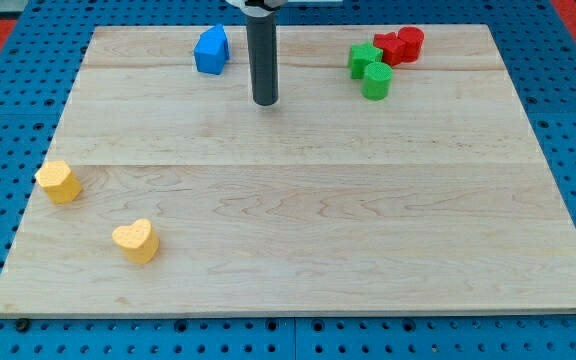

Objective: Place the yellow hexagon diagonally bottom left to the blue blocks

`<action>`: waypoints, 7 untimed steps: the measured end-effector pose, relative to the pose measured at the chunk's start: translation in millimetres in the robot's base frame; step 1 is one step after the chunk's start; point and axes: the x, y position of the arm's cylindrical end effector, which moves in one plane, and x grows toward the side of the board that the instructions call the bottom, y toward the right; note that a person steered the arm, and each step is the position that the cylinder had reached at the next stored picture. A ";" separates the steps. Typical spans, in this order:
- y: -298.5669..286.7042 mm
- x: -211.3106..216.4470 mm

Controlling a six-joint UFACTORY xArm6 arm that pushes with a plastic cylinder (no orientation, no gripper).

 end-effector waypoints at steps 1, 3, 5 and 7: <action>2.2 0.6; 2.2 1.6; -3.5 23.0; -66.0 78.0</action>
